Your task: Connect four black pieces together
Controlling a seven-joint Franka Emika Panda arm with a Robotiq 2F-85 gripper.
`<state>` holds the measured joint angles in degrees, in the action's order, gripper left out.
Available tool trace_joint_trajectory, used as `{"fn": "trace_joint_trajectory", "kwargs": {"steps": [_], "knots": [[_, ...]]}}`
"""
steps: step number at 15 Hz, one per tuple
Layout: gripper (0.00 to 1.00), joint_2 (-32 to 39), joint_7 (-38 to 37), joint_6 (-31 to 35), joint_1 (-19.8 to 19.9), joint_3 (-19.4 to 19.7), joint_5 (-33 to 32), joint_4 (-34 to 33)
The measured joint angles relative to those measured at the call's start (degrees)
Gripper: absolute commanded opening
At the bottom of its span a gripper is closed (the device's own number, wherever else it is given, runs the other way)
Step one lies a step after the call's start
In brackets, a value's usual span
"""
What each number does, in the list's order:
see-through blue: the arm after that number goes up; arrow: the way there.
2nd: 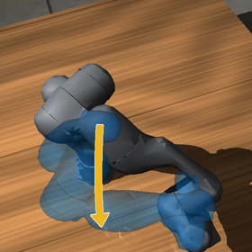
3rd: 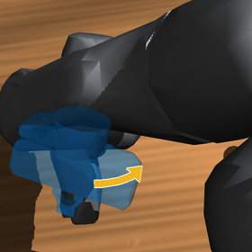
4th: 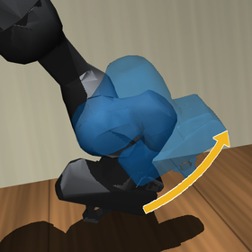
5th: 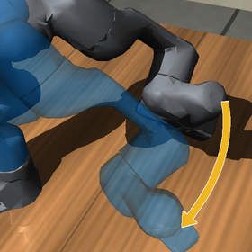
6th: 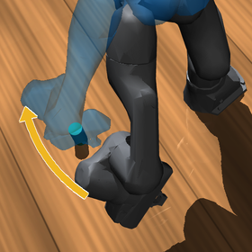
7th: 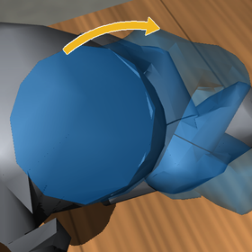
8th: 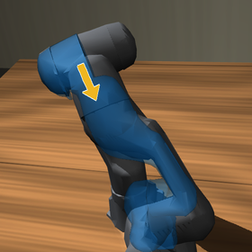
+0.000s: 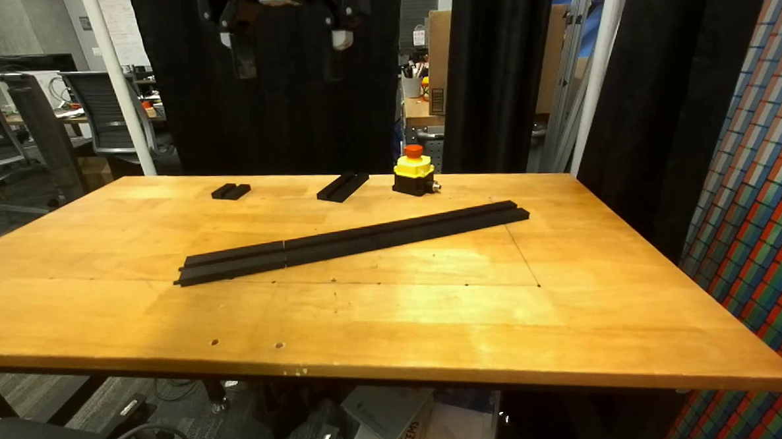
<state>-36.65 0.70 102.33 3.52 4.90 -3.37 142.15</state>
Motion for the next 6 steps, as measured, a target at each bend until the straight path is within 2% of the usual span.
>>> {"fn": "trace_joint_trajectory", "kwargs": {"steps": [6], "knots": [[1.00, -2.5, 2.0, 5.8, 0.9, 0.3, -2.8, 4.6]]}}
